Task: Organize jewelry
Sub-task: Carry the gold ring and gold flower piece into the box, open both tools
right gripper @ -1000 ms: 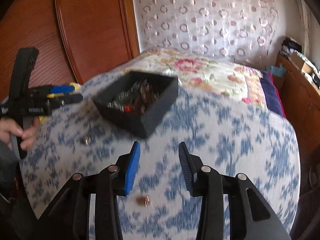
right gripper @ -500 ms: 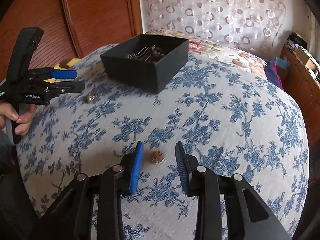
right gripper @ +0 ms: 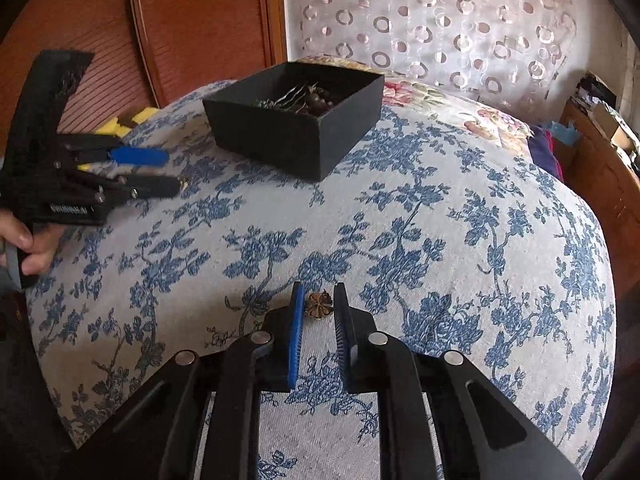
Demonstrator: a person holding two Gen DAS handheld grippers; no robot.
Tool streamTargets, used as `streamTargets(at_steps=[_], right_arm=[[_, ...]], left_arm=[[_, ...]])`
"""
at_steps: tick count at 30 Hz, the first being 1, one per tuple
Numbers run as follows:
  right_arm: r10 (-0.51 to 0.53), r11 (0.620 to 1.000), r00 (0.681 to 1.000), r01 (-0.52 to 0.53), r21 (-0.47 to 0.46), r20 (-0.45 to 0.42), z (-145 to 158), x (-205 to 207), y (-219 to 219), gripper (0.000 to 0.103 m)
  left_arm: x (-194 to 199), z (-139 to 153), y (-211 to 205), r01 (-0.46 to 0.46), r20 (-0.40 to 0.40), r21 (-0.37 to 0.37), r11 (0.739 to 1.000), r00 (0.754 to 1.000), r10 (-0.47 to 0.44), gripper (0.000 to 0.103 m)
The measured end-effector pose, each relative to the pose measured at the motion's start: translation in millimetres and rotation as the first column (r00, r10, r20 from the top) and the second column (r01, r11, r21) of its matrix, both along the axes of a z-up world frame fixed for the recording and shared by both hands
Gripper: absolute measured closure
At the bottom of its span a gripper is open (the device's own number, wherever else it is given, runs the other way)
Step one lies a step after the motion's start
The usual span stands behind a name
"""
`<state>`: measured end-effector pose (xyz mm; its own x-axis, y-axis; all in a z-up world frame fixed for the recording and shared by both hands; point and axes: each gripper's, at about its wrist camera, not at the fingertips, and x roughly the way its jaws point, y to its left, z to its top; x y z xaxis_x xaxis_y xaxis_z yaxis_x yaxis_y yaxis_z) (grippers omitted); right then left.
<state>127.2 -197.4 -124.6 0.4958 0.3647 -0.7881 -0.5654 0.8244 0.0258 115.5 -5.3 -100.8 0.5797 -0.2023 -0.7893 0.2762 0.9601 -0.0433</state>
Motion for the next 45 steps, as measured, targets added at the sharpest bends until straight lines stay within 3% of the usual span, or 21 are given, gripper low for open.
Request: streamTargets(at_steps=[3, 5, 10, 13, 21, 30, 45], right_arm=[[-0.006, 1.000, 1.000, 0.006, 0.012, 0.010, 3.4, 2.3, 0.5, 0.087], [-0.008, 1.000, 1.000, 0.008, 0.015, 0.015, 5.3, 2.8, -0.3, 0.087], [-0.009, 1.000, 1.000, 0.008, 0.027, 0.027, 11.2, 3.4, -1.8, 0.087], [-0.008, 0.999, 0.999, 0.007, 0.031, 0.031, 12.5, 2.8, -1.8, 0.087], [-0.003, 0.999, 0.999, 0.001, 0.039, 0.039, 17.0, 8.5, 0.6, 0.087], [0.023, 0.997, 0.995, -0.031, 0.070, 0.101, 39.8, 29.3, 14.1, 0.087], [0.062, 0.988, 0.987, -0.082, 0.132, 0.150, 64.7, 77.2, 50.6, 0.086]], left_arm=[[1.2, -2.6, -3.1, 0.003, -0.002, 0.018, 1.000, 1.000, -0.003, 0.054], [2.1, -5.2, -4.4, 0.004, -0.008, 0.027, 1.000, 1.000, -0.004, 0.062], [2.2, -7.7, -3.5, -0.001, -0.005, 0.037, 0.999, 1.000, 0.001, 0.065], [1.6, -7.1, -4.5, 0.003, 0.003, 0.044, 0.999, 1.000, -0.003, 0.080], [1.7, -2.6, 1.1, -0.010, 0.009, 0.004, 1.000, 1.000, 0.010, 0.080], [11.5, 23.1, 8.5, -0.038, 0.065, -0.039, 0.998, 0.997, 0.041, 0.080], [45.9, 62.1, 16.7, -0.064, 0.159, -0.044, 0.997, 0.985, 0.070, 0.080]])
